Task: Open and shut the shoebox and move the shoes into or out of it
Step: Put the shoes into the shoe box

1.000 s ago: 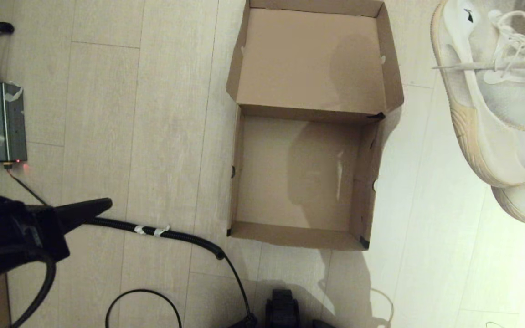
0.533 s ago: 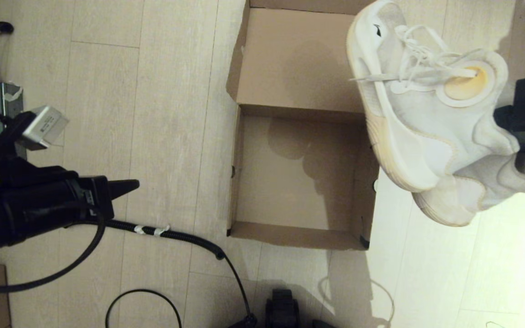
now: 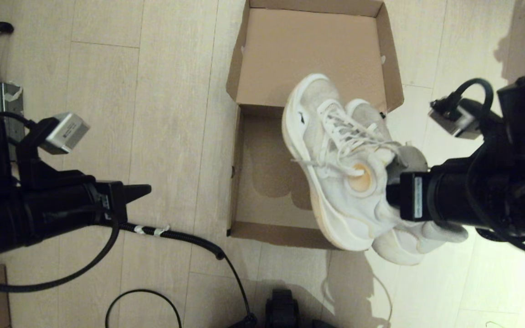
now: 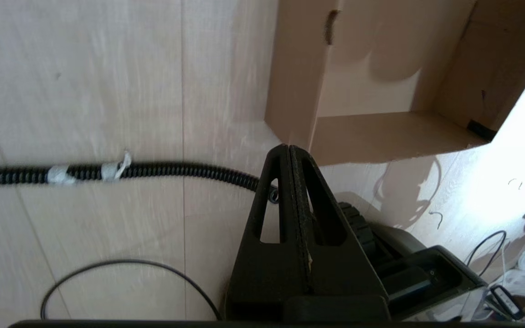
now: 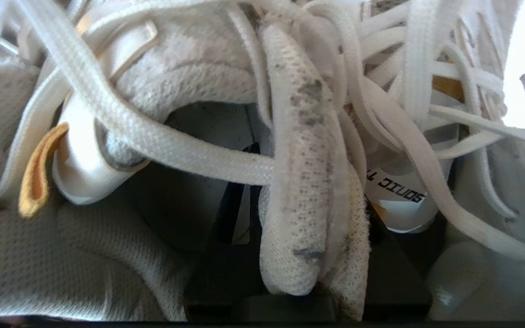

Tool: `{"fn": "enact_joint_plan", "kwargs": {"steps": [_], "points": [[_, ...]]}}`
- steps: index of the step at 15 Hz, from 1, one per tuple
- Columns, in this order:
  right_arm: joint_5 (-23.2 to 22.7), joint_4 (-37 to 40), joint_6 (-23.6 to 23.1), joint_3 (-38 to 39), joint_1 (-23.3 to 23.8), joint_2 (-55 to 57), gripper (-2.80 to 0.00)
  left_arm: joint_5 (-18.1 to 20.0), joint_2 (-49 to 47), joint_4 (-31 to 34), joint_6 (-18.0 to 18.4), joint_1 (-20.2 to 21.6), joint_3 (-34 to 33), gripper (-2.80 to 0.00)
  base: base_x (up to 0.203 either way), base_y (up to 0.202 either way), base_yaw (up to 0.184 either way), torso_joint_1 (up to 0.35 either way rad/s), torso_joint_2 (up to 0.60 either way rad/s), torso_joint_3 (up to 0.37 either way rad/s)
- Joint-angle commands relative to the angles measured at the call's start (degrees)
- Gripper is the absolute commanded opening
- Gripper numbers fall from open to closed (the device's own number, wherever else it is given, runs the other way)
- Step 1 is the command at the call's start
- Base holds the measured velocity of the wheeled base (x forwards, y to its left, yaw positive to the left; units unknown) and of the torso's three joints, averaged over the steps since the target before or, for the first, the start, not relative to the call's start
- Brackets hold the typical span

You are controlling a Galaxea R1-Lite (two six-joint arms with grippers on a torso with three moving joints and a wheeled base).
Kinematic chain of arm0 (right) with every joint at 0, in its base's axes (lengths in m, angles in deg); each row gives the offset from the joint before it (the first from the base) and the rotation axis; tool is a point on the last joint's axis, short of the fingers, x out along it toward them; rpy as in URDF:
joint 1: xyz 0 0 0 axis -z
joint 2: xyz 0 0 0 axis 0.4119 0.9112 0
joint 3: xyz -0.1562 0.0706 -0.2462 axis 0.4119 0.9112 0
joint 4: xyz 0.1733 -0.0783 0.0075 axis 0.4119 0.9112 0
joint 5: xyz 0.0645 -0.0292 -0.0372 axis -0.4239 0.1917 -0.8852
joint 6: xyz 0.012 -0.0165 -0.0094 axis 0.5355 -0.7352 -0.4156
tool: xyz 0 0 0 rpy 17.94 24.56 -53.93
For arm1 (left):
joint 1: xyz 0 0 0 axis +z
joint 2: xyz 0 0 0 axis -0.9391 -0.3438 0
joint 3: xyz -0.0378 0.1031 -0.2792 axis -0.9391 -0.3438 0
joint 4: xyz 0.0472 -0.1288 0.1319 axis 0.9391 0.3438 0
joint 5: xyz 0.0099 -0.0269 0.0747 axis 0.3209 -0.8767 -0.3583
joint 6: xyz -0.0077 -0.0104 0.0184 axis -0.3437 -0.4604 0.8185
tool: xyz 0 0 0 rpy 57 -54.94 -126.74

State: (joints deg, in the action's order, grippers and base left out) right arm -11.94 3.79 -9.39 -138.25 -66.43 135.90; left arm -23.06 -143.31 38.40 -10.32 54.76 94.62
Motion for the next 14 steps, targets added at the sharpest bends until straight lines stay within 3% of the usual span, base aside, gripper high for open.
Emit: {"fn": "enact_joint_plan", "kwargs": {"steps": [1, 7, 14], "points": [[2.19, -4.46, -1.16, 4.25, -1.74, 3.09, -2.8, -0.39, -1.81, -0.61, 0.77, -0.76, 1.07, -2.8, 0.0, 0.0, 0.0, 0.0, 0.0, 0.0], [5.09, -19.86, -2.2, 5.4, -2.8, 14.64, -2.8, -1.82, -3.44, -1.78, 2.36, -0.95, 2.56, -2.8, 0.0, 0.0, 0.0, 0.0, 0.0, 0.0], [9.16, -37.88, -6.86, 6.38, -2.13, 26.76, -2.8, -1.73, -2.16, -1.78, 2.28, -0.77, 0.43, -2.8, 0.0, 0.0, 0.0, 0.0, 0.0, 0.0]]}}
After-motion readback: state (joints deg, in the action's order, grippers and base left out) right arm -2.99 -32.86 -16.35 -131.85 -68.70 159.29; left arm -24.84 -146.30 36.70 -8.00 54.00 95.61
